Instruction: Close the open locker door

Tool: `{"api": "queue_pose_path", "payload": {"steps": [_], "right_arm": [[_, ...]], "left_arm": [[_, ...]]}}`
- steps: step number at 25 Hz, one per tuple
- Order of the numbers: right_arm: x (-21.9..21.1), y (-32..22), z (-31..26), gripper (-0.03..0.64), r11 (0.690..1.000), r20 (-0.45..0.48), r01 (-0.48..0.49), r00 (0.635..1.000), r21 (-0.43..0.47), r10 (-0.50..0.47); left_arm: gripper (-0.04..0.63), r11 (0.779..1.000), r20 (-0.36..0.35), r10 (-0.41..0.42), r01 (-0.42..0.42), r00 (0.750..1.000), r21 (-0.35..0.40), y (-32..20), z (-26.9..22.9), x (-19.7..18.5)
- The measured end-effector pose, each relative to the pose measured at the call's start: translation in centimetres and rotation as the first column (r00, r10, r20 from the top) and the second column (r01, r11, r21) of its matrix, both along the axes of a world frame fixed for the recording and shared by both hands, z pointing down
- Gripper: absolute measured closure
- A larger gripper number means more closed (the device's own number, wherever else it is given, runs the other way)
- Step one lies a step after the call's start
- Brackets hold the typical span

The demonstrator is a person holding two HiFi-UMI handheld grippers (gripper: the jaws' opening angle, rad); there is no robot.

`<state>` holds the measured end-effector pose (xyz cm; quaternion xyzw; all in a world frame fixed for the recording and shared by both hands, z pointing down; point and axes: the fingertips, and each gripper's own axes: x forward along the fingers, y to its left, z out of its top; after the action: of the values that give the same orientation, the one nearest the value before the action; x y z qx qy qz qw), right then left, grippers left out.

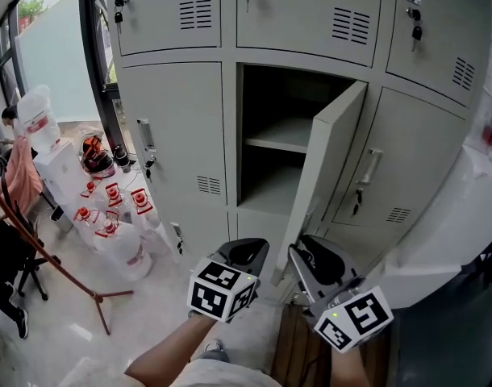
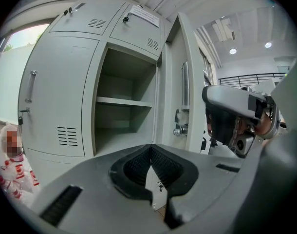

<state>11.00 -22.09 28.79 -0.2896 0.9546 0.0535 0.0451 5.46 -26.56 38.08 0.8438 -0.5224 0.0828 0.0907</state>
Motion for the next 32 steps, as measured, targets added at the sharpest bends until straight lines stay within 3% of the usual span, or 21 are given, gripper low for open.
{"api": "queue_pose_path", "payload": {"steps": [11,23,26,32], "right_arm": [[-2.7,-1.0,-0.1,0.517,0.999,0.022,-0.039,0.999,0.003,0.039],[-3.6,-1.7,-0.1,0.515,0.992,0.027,-0.123,0.992,-0.014,0.124],[-3.2,-2.2,0.0,0.447,0.990,0.041,-0.138,0.989,-0.037,0.139],[-4.2,-2.7,0.0,0.449,0.993,0.037,-0.115,0.993,-0.036,0.116]], "left_arm": [[0.589,1.000,-0.006,0.002,-0.002,1.000,-0.017,-2.4,0.6,-3.9],[0.588,0.998,-0.023,0.054,-0.054,0.998,-0.034,-4.2,1.4,-4.8],[0.588,0.997,-0.026,0.062,-0.063,0.998,-0.036,-4.6,1.5,-5.1],[0.588,0.997,-0.030,0.069,-0.070,0.997,-0.039,-4.9,1.7,-5.6]]}}
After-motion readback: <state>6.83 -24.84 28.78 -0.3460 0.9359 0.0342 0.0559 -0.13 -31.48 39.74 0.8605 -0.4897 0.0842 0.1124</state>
